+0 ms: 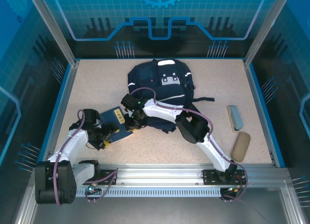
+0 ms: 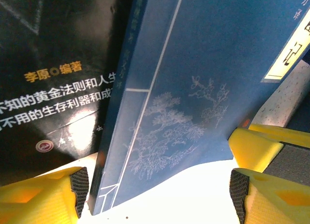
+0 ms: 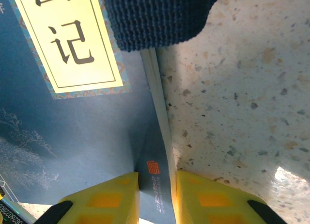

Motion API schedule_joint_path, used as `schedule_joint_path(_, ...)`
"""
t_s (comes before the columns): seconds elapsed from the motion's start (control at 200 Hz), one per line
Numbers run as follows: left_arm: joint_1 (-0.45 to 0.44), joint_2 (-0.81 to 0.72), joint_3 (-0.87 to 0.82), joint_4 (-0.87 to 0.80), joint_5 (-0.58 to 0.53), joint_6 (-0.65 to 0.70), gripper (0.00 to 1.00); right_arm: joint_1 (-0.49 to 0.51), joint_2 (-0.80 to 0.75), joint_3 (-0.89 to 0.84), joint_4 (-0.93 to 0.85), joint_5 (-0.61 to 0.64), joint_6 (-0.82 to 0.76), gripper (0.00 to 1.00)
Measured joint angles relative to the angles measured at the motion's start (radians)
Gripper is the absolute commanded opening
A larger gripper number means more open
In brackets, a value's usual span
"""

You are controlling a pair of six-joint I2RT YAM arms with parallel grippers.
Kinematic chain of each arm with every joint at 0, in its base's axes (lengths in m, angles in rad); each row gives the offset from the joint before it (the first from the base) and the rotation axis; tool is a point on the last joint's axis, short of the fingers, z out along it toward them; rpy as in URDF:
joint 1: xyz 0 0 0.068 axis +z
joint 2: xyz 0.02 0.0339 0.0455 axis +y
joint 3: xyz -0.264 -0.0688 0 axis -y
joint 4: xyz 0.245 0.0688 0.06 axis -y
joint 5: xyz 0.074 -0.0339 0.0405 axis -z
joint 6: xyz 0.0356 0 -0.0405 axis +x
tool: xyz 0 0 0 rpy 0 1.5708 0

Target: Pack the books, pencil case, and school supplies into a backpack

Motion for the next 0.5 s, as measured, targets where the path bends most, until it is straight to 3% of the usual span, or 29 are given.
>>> schedule_joint_path(0.225,0.000,-0.002,-0.023,0.050,0.020,-0.010,0.74,-0.001,0.000,-0.003,0.004,-0.003,0.000,0.25)
schedule_joint_path(0.5,-0.001,-0.091,-0.024,0.073,0.053,-0.019,0.60,-0.005,0.000,-0.003,0.001,-0.006,0.000,0.25)
